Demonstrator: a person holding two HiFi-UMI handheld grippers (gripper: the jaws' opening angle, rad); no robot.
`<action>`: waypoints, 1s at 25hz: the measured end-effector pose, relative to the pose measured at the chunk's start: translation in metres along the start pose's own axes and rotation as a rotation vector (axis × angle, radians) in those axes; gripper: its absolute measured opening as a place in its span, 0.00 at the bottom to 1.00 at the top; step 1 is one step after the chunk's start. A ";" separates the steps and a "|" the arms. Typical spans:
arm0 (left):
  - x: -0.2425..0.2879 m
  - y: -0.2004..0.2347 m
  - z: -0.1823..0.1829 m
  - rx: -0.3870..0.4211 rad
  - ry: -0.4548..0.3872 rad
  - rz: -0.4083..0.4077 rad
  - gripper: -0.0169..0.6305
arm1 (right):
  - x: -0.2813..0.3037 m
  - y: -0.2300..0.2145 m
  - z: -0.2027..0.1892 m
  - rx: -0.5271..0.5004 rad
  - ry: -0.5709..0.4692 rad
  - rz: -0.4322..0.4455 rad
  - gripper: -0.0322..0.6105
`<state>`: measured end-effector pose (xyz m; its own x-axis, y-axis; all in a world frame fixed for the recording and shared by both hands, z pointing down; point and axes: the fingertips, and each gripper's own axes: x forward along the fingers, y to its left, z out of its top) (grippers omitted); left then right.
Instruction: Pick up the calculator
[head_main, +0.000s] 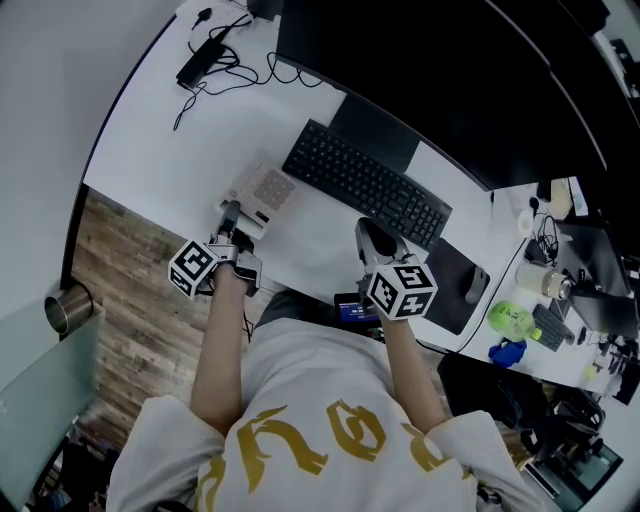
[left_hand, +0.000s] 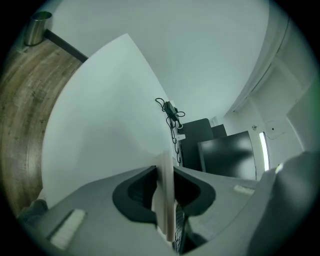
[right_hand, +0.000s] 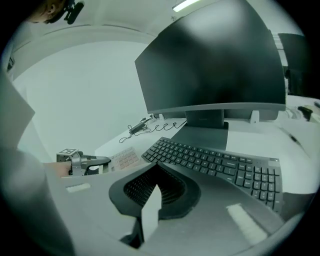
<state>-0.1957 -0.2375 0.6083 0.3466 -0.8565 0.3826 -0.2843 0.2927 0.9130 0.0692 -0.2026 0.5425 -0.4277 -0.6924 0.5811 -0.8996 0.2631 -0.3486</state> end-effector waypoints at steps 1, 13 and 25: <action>-0.002 -0.003 0.000 -0.007 -0.009 -0.008 0.14 | -0.001 0.000 0.001 -0.010 0.000 -0.001 0.09; -0.040 -0.032 -0.006 -0.071 -0.110 -0.084 0.14 | -0.022 0.008 0.019 -0.056 -0.043 0.050 0.09; -0.084 -0.066 -0.029 -0.095 -0.178 -0.161 0.14 | -0.056 0.019 0.040 -0.097 -0.127 0.114 0.09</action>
<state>-0.1798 -0.1724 0.5199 0.2152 -0.9542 0.2079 -0.1502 0.1780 0.9725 0.0795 -0.1855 0.4734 -0.5182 -0.7321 0.4422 -0.8529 0.4037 -0.3311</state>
